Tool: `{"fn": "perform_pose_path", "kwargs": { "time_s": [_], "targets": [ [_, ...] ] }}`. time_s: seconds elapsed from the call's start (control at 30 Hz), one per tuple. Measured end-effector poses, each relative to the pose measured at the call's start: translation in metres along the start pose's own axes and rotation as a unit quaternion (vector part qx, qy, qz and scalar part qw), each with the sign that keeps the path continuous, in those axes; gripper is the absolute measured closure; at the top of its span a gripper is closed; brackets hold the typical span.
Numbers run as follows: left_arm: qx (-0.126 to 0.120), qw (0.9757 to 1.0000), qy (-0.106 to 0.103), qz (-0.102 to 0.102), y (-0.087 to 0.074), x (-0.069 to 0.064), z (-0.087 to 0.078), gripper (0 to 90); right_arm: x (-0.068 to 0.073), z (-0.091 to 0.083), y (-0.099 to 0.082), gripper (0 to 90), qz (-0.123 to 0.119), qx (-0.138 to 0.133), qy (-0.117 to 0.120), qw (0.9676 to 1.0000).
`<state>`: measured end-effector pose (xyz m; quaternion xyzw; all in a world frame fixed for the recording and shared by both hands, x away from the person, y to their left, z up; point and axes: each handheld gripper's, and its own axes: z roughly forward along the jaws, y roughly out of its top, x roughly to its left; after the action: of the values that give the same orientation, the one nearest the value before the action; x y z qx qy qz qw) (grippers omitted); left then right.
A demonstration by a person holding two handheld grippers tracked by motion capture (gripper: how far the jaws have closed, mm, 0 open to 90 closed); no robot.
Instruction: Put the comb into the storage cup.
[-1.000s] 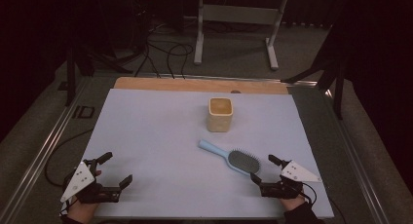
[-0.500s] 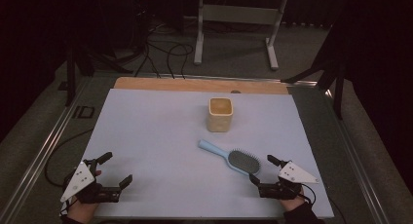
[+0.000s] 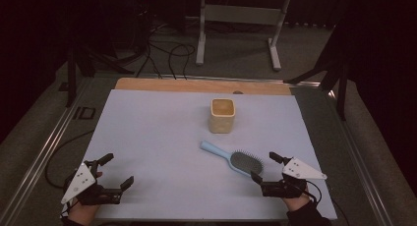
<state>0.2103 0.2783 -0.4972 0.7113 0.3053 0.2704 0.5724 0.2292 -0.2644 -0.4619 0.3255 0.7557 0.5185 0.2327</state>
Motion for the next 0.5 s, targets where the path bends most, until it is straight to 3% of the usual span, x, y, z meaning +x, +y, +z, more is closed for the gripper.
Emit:
{"fn": "perform_pose_path", "kwargs": {
  "time_s": [0.33, 0.5],
  "targets": [
    [-0.001, 1.0, -0.001, 0.0, 0.0, 0.0, -0.001, 0.0, 0.001, 0.002, 0.039, 8.3, -0.029, 0.002, 0.0, 0.9996],
    [-0.003, 1.0, -0.001, 0.0, 0.0, 0.0, -0.001, 0.0, 0.0, 0.008, 0.054, 8.3, -0.031, -0.003, 0.011, 0.9994]
  ]
}}
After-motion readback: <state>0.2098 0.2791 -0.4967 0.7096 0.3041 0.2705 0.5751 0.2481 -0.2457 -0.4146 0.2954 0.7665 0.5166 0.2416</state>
